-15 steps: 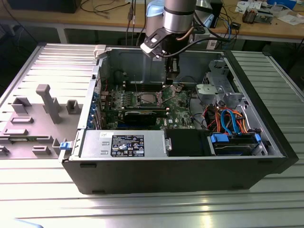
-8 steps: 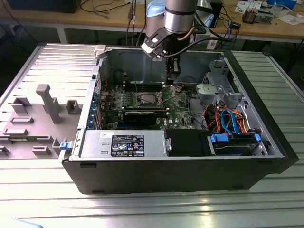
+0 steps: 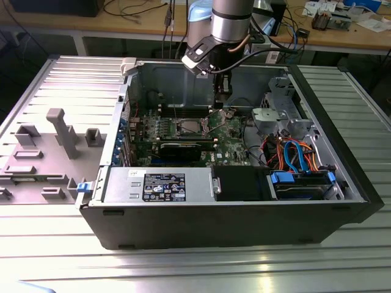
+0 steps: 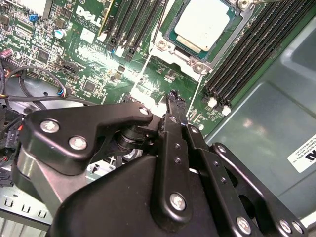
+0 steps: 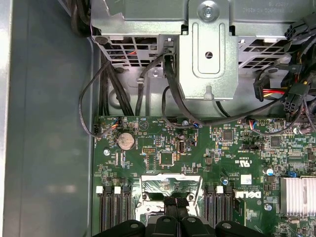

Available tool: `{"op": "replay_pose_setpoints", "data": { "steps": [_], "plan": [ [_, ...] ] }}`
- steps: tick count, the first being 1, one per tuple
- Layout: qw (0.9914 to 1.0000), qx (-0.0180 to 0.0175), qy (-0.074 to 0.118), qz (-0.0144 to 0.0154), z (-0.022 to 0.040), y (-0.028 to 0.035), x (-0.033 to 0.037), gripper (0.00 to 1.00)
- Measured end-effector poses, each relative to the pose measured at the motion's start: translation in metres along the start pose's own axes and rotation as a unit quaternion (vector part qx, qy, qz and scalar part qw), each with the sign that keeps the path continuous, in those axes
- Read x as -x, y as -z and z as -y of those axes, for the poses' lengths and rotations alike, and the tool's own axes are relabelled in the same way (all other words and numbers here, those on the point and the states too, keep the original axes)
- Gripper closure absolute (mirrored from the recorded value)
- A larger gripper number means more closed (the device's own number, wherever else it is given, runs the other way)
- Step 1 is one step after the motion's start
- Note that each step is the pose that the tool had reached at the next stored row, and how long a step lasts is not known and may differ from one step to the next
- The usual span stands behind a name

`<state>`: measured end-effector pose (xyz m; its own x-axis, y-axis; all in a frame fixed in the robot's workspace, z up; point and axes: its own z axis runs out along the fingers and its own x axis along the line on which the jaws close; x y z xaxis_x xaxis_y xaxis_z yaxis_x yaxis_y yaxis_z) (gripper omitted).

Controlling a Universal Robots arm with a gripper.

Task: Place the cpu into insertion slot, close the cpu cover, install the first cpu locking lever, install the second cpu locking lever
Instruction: 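Close the cpu cover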

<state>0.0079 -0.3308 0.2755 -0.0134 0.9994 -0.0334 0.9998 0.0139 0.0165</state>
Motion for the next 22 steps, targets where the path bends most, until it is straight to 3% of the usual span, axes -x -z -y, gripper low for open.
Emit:
{"op": "replay_pose_setpoints", "data": {
  "steps": [5,13,18,22],
  "plan": [
    [1.00000,0.0000,0.000,0.0006,-0.0008,-0.0004,-0.0001,0.89],
    [1.00000,0.0000,0.000,0.0013,-0.0086,-0.0037,-0.0002,0.89],
    [1.00000,0.0000,0.000,0.0013,-0.0256,-0.0086,-0.0004,0.89],
    [1.00000,0.0000,0.000,0.0013,-0.0352,-0.0119,-0.0007,0.89]
  ]
}}
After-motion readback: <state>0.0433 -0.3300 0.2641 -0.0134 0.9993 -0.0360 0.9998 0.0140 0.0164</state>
